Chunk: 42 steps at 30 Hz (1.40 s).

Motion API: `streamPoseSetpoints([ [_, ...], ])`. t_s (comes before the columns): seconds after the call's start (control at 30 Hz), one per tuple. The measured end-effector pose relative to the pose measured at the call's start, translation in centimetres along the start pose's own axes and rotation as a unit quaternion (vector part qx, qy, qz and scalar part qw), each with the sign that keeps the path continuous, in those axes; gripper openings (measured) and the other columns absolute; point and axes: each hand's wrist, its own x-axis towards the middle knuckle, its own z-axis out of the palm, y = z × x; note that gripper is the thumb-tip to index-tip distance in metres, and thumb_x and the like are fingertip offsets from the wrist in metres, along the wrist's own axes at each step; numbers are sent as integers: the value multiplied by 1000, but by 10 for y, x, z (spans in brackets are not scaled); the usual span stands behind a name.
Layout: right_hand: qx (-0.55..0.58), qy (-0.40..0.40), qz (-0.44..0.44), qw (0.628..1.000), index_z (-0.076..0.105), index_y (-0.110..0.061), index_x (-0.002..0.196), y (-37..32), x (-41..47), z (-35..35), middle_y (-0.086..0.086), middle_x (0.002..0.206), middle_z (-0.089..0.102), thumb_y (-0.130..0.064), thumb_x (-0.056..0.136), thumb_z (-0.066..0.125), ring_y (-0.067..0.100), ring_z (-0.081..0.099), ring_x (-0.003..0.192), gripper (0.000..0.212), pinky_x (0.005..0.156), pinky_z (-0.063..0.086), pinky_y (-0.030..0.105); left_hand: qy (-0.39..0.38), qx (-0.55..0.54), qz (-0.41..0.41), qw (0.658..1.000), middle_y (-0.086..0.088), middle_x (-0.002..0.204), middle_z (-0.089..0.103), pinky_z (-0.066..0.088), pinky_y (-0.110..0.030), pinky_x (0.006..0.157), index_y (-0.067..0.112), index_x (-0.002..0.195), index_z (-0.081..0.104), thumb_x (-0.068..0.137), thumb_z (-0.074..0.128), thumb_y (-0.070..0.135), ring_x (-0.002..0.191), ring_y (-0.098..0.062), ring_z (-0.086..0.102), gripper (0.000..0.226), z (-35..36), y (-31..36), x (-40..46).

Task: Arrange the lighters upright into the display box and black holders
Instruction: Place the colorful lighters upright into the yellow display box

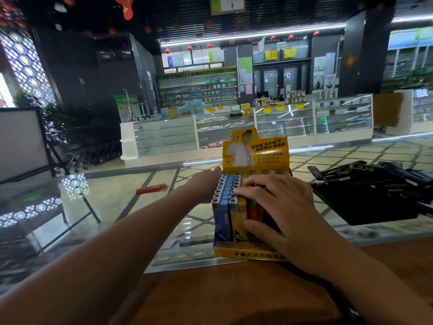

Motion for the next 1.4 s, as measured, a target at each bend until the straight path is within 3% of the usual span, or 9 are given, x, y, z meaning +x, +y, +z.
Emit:
streamPoseSetpoints([
  [0.17, 9, 15, -11, 1000, 46, -39, 137, 2, 0, 1, -18, 139, 46, -60, 93, 40, 3, 33, 132, 49, 109, -3, 12, 22, -74, 33, 997, -7, 111, 66, 55, -39, 83, 14, 121, 52, 94, 62, 20, 95, -21, 62, 29, -2, -17, -26],
  [0.27, 26, 23, -6, 999, 45, -41, 136, 2, 0, 0, -24, 139, 46, -63, 90, 44, -4, 32, 133, 51, 110, -2, 12, 26, -242, 10, 970, -9, 100, 66, 57, -32, 67, 14, 116, 56, 94, 63, 16, 78, -15, 62, 23, -9, -27, -50],
  [0.4, 46, 36, -6, 998, 42, -45, 135, 1, 1, -1, -35, 132, 40, -65, 87, 47, -17, 25, 129, 52, 108, -1, 10, -27, -537, 24, 843, -29, 86, 55, 48, -36, 61, -1, 102, 55, 95, 58, 7, 71, -31, 52, 11, -26, -30, -85],
  [0.47, 48, 56, -9, 997, 44, -45, 135, -2, 2, -3, -38, 130, 37, -66, 87, 45, -19, 19, 132, 52, 108, -1, 11, -46, -624, 73, 776, -22, 75, 50, 43, -36, 60, 3, 92, 55, 97, 52, 6, 62, -29, 47, 6, -36, -26, -95],
  [0.63, 97, 90, -9, 991, 47, -46, 130, -18, 22, -19, -50, 120, 38, -65, 83, 44, -18, 29, 122, 51, 96, 23, 14, -3, -750, 111, 652, -10, 77, 54, 44, -27, 61, 1, 103, 60, 102, 51, 11, 63, -15, 51, 13, -50, -16, -103],
  [0.77, 152, 59, 4, 987, 45, -45, 133, -26, 65, -22, -26, 103, 56, -68, 83, 52, -4, 52, 98, 56, 76, 42, 19, 3, -788, 158, 595, -4, 81, 60, 46, -24, 59, 4, 111, 52, 105, 46, 9, 64, -12, 55, 10, -55, -16, -108],
  [1.07, 155, -21, -12, 988, 48, -45, 130, -23, 111, -6, -21, 88, 59, -46, 90, 63, 3, 60, 70, 43, 61, 42, 11, 30, -785, 130, 604, -7, 97, 71, 54, -26, 71, 8, 129, 57, 102, 47, 10, 84, -17, 68, 29, -66, -13, -119],
  [1.2, 189, -23, -14, 982, 48, -46, 124, -18, 109, -8, -22, 91, 58, -41, 91, 64, 5, 60, 74, 38, 64, 46, 14, 44, -781, 133, 608, -4, 95, 73, 55, -23, 69, 12, 118, 63, 102, 46, 12, 84, -15, 71, 23, -69, -7, -122],
  [1.4, 173, 6, -8, 985, 48, -43, 122, -21, 101, -8, -28, 108, 54, -41, 88, 64, -3, 59, 94, 38, 74, 50, 15, 92, -731, 96, 669, -12, 111, 72, 55, -41, 93, 22, 113, 67, 101, 49, 19, 107, -27, 68, 21, -65, 0, -124],
])
